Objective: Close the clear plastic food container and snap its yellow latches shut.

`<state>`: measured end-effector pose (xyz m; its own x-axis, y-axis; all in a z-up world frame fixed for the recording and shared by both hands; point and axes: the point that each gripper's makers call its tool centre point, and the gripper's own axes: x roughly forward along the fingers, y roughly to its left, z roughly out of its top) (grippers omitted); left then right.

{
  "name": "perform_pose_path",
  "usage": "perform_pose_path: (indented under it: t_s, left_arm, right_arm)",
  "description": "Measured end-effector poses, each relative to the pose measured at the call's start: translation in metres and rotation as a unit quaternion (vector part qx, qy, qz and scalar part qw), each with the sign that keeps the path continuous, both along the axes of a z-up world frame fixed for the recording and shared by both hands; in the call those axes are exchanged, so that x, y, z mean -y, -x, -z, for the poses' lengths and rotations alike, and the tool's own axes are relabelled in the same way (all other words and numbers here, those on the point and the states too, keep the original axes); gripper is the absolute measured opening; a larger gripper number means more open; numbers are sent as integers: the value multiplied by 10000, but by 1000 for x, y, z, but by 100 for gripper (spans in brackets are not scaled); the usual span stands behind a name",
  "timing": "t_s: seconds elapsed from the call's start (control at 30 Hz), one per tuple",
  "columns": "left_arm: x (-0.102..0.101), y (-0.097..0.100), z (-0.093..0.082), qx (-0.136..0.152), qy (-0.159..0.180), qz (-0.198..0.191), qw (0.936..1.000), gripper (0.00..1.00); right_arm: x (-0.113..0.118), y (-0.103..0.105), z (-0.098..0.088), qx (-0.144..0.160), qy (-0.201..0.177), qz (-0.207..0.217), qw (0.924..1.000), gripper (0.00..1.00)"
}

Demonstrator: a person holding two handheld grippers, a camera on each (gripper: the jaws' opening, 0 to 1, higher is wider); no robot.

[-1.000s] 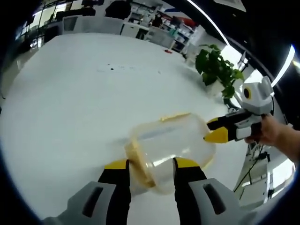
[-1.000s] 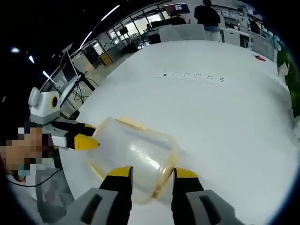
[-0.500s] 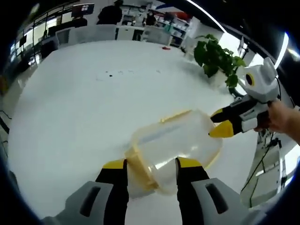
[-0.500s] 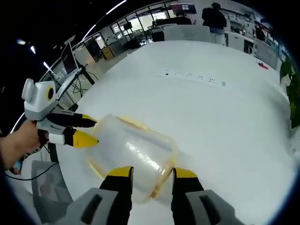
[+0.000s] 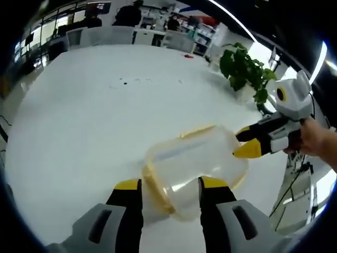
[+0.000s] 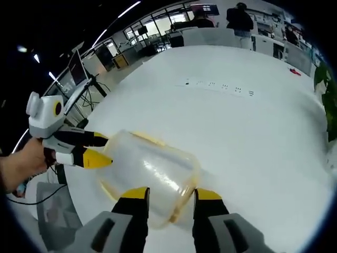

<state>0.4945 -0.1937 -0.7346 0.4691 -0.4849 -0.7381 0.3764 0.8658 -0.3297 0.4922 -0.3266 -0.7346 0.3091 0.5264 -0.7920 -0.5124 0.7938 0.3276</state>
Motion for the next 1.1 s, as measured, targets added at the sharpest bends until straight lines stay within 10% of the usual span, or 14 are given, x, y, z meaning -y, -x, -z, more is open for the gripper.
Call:
perform_pose_path:
  t_s: [0.43,1.1]
  left_arm:
    - [2,-8,-6,-78,300,-459,9985,31]
    - [7,-2,-1,-159,182,-66,9997,33]
  right_arm:
    - [2,-1,2,-101,-199,225,9995,26]
    - [3,-2,1,-124,-119,175,9997,27]
